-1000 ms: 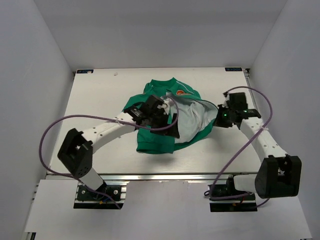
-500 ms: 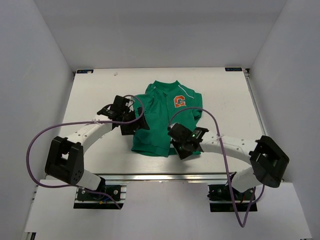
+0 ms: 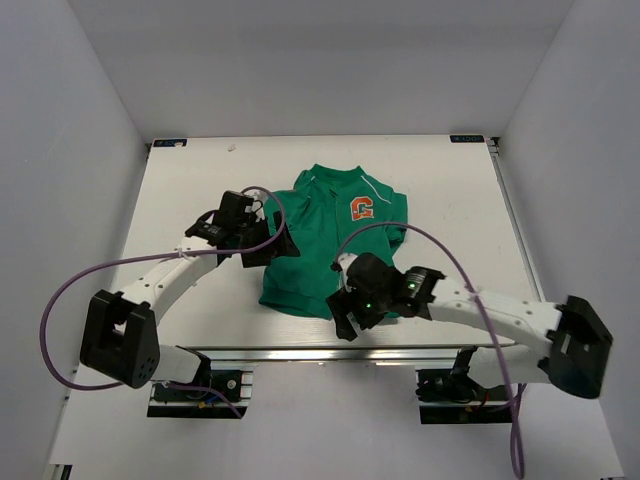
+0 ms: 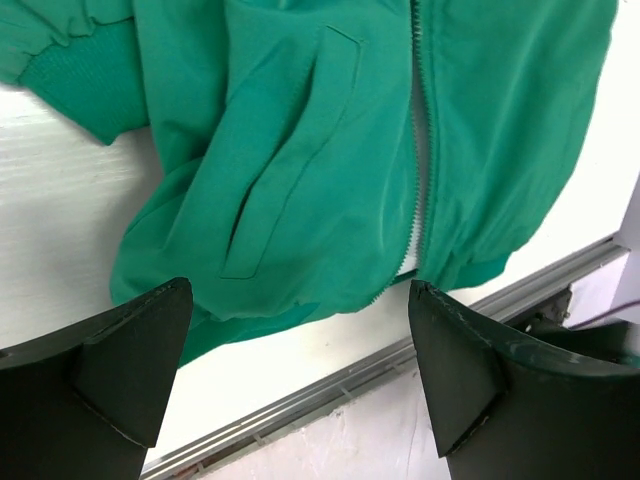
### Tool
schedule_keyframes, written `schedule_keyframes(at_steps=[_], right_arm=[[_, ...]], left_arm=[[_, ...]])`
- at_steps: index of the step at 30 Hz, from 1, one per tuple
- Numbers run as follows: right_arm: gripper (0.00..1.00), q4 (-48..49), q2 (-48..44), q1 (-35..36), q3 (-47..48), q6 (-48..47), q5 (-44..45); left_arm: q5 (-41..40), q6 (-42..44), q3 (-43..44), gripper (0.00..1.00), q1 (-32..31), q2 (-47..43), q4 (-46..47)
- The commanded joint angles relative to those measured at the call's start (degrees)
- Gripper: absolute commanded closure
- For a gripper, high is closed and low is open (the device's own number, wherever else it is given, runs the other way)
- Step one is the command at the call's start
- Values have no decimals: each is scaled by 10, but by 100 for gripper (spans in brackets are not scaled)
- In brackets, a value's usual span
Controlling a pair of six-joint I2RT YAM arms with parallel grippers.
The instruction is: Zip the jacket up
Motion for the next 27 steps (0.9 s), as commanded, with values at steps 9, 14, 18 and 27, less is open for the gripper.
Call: schedule_keyframes(at_steps=[9, 14, 18, 27], right_arm=[[11, -9, -81, -104, -30, 58, -13], [11, 27, -47, -157, -79, 63, -16], [11, 83, -3, -174, -95, 54, -18], [11, 177, 125, -285, -54, 1, 17]], left_arm=[[108, -3, -51, 2, -1, -21, 86], [112, -6, -67, 2, -31, -10, 102], [114, -14, -74, 2, -50, 31, 129], [95, -21, -60, 2, -50, 150, 181]])
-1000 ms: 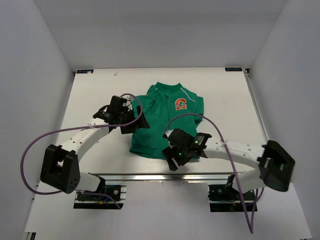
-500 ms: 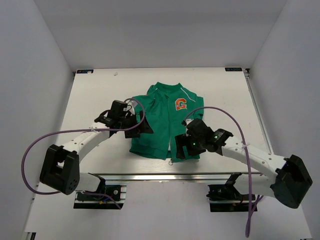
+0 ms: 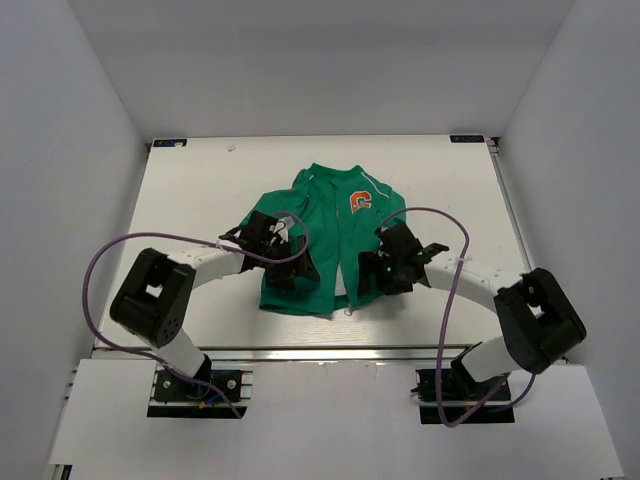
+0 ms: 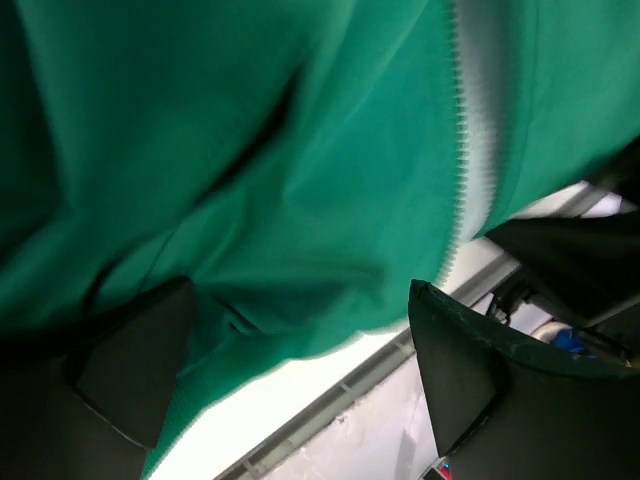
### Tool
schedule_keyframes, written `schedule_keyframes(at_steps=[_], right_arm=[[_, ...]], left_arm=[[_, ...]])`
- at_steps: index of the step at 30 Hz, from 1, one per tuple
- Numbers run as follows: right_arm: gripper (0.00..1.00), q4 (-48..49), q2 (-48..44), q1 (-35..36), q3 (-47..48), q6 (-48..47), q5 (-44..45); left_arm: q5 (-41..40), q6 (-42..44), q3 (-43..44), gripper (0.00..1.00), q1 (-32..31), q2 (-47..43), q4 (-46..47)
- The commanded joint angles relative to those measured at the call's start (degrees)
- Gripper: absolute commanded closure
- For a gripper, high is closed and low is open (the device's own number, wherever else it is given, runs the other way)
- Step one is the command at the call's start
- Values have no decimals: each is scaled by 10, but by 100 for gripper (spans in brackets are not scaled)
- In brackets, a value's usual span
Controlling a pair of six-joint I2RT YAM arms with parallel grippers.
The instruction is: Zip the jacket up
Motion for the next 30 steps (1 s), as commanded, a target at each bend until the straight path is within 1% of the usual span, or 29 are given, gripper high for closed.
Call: schedule_keyframes(at_steps=[1, 4, 6, 8, 10, 12, 16, 17, 19, 21, 24, 28, 30], right_arm=[[11, 61, 43, -27, 14, -52, 43], [11, 69, 63, -40, 52, -75, 51], [11, 41, 80, -43, 87, -88, 69], [11, 19, 73, -43, 99, -96, 75], [12, 7, 53, -43, 86, -99, 80], [12, -6, 10, -42, 72, -101, 87], [11, -51, -64, -41, 31, -97, 83], [11, -61, -71, -41, 30, -98, 76], [11, -75, -81, -29, 30, -102, 65], [11, -79, -94, -1, 32, -102, 74], [11, -66, -87, 28, 43, -95, 80], [14, -35, -44, 44, 64, -75, 95], [21, 2, -8, 44, 67, -71, 111]], left_arm=[[-12, -3, 14, 2, 0, 34, 27], [-21, -6, 49, 2, 0, 66, 39], [-29, -5, 84, 2, 0, 91, 31], [-33, -4, 97, 2, 0, 94, 26], [-48, -6, 101, 2, 0, 87, 27], [-59, -8, 98, 2, 0, 70, 25], [-60, -9, 81, 2, 0, 33, 17], [-56, -5, 76, 2, -3, 24, 16], [-58, 0, 75, 2, -9, 4, 3], [-78, 8, 78, 2, -25, -16, -18], [-111, 10, 77, 2, -48, -35, -34], [-120, -1, 66, 2, -61, -48, -27], [-127, -10, 62, 2, -66, -41, -21]])
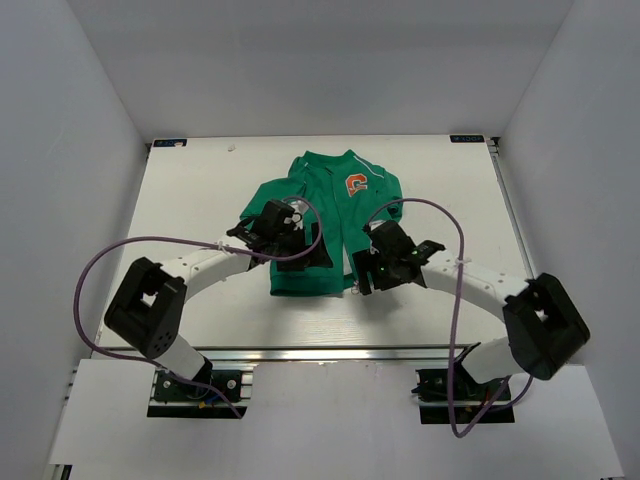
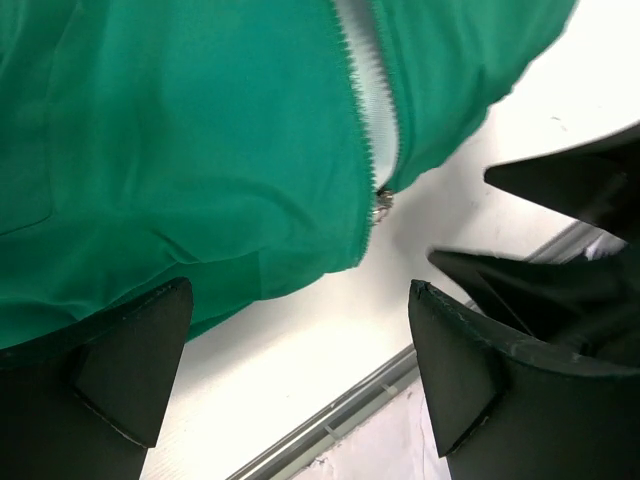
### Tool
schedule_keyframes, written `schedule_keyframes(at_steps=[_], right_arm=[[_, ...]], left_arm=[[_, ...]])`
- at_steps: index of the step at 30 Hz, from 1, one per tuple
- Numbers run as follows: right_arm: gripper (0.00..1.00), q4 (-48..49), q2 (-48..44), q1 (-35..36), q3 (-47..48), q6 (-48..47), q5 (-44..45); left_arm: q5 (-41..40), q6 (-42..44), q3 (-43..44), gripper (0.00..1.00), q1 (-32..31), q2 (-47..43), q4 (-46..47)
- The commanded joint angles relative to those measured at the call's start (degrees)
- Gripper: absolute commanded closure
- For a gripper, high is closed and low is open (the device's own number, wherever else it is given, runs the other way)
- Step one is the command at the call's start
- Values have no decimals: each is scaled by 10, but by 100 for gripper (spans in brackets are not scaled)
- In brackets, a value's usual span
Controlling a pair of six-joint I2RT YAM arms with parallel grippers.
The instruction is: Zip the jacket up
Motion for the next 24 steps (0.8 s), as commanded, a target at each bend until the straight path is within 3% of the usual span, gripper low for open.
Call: schedule_keyframes(at_steps=[1, 12, 22, 24], right_arm=[[22, 60, 52, 1, 23, 14, 33], [28, 121, 89, 7, 32, 58, 48], [27, 139, 108, 8, 31, 86, 64], [32, 141, 113, 8, 33, 94, 64]], left_arm=[[-24, -8, -8, 2, -3, -8, 1], [-36, -10, 12, 2, -12, 75, 5], [-29, -17, -5, 2, -12, 78, 21], [-30, -19, -7, 2, -12, 78, 20]])
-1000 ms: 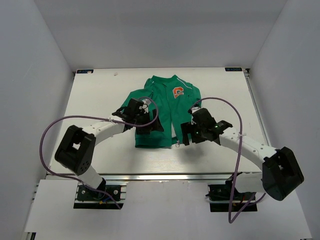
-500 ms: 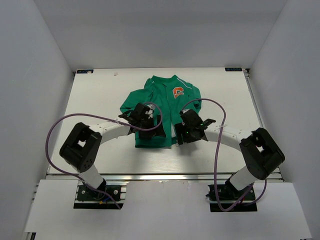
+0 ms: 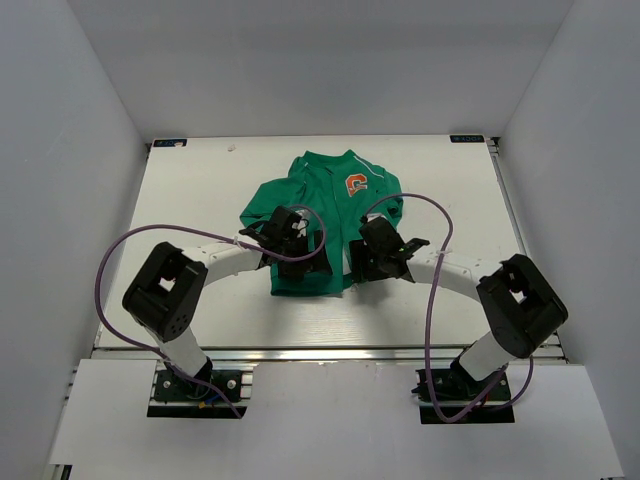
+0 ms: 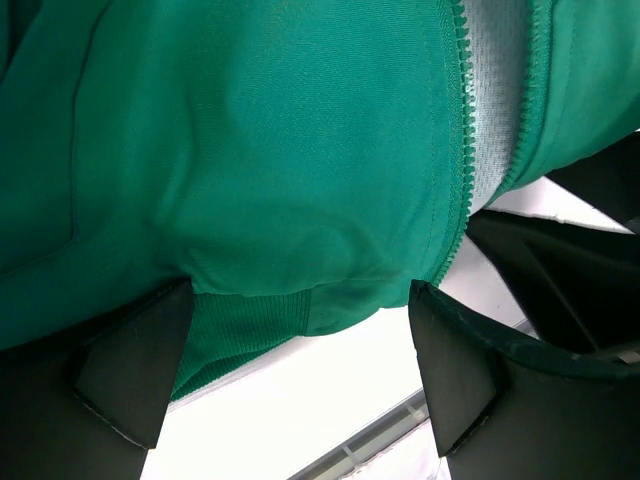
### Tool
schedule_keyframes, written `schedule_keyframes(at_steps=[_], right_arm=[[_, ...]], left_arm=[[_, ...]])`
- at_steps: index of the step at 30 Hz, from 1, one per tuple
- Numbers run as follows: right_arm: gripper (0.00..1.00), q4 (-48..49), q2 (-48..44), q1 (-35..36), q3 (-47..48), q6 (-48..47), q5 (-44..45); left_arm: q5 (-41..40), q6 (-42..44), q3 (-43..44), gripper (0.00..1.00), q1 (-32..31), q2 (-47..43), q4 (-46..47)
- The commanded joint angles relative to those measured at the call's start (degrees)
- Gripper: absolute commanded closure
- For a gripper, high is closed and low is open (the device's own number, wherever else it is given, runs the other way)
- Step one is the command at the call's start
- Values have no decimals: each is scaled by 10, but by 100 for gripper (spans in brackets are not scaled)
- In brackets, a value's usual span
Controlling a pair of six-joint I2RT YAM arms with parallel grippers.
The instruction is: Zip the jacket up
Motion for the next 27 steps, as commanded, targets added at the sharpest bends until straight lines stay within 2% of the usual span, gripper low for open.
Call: schedule_keyframes(at_steps=[1, 4, 5, 8, 10, 11, 20, 23, 27], right_arm=[[35, 26, 11, 4, 15, 28, 14], [57, 32, 3, 4, 9, 33, 15], [70, 34, -1, 4, 5, 33, 17], [87, 35, -13, 4, -3, 33, 17], [89, 33, -21, 4, -9, 33, 8], [98, 33, -24, 4, -11, 31, -3], [100, -10, -107, 4, -59, 12, -82], [100, -16, -120, 2, -78, 9, -135], [100, -18, -123, 1, -102, 10, -144]], left_arm=[[-7, -3, -8, 2, -2, 3, 7], [-7, -4, -10, 2, -2, 3, 8], [-7, -4, -11, 2, -2, 2, 8], [-8, -4, -11, 2, -2, 1, 10], [-7, -4, -11, 2, -2, 1, 11], [-7, -4, -11, 2, -2, 1, 11], [-28, 1, -9, 2, -2, 7, 4], [-15, 2, -14, 3, -3, 2, 11], [-16, 4, -17, 4, -5, -18, 7]])
